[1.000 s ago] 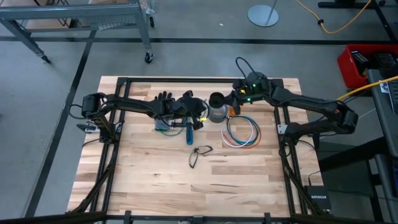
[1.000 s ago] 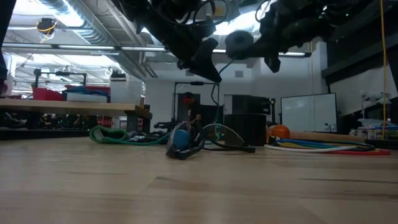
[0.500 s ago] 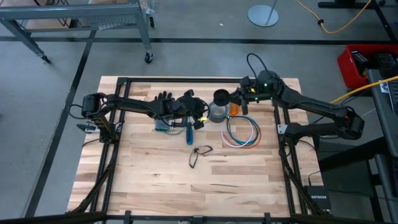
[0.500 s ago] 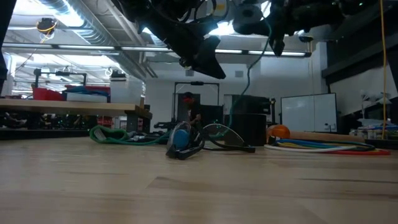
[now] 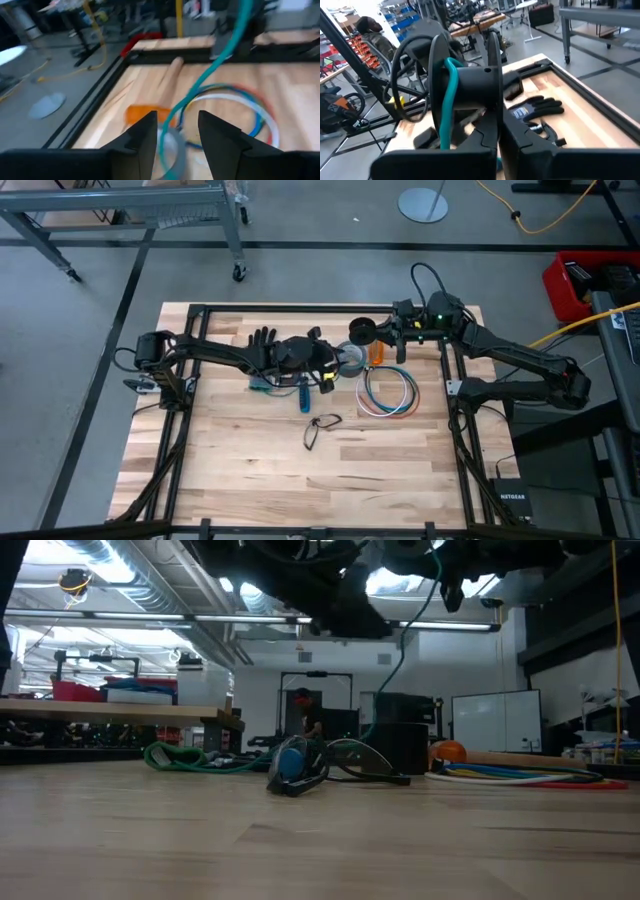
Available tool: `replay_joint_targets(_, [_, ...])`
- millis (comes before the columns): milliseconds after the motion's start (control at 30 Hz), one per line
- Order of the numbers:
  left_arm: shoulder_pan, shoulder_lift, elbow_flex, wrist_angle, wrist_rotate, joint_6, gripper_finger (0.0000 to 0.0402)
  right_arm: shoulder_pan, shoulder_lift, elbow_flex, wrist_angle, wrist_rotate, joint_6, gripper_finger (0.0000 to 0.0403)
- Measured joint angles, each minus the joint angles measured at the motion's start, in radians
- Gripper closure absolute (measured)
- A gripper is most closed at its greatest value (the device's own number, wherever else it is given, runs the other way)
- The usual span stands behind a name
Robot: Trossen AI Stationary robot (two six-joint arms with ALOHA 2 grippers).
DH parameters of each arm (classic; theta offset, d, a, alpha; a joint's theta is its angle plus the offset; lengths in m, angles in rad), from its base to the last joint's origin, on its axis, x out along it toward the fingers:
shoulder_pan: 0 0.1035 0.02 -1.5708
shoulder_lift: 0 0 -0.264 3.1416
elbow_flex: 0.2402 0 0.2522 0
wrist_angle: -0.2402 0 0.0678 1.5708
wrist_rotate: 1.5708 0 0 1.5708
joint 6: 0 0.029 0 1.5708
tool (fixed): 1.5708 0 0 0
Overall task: Coil cords
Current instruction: Coil the green wire onto the spool
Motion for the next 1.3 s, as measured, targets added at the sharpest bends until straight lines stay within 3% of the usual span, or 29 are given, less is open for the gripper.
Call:
replay_joint_targets(733, [0.013, 0.091, 0.000, 0.234, 0.009, 0.085, 0.0268, 0.000, 0.000, 0.000, 0.137, -0.014, 0.000, 0.0402])
replay_joint_targets(867, [0.016, 0.091, 0.000, 0.217, 0.009, 0.085, 0.0303, 0.000, 0.000, 0.000, 0.144, -0.014, 0.001, 0.0402])
replay_joint_targets(1067, [0.015, 0.091, 0.000, 0.218, 0.009, 0.084, 0.0390, 0.000, 0.000, 0.000, 0.143, -0.020, 0.001, 0.0402])
replay_joint_targets(1200, [0.016, 0.091, 0.001, 0.199, -0.012, 0.082, 0.0392, 0.000, 0.000, 0.000, 0.111, -0.028, 0.001, 0.0402])
replay_joint_targets(1300, [0.018, 0.082, 0.001, 0.101, -0.090, 0.106, 0.0397, 0.000, 0.000, 0.000, 0.046, -0.028, -0.002, 0.0402])
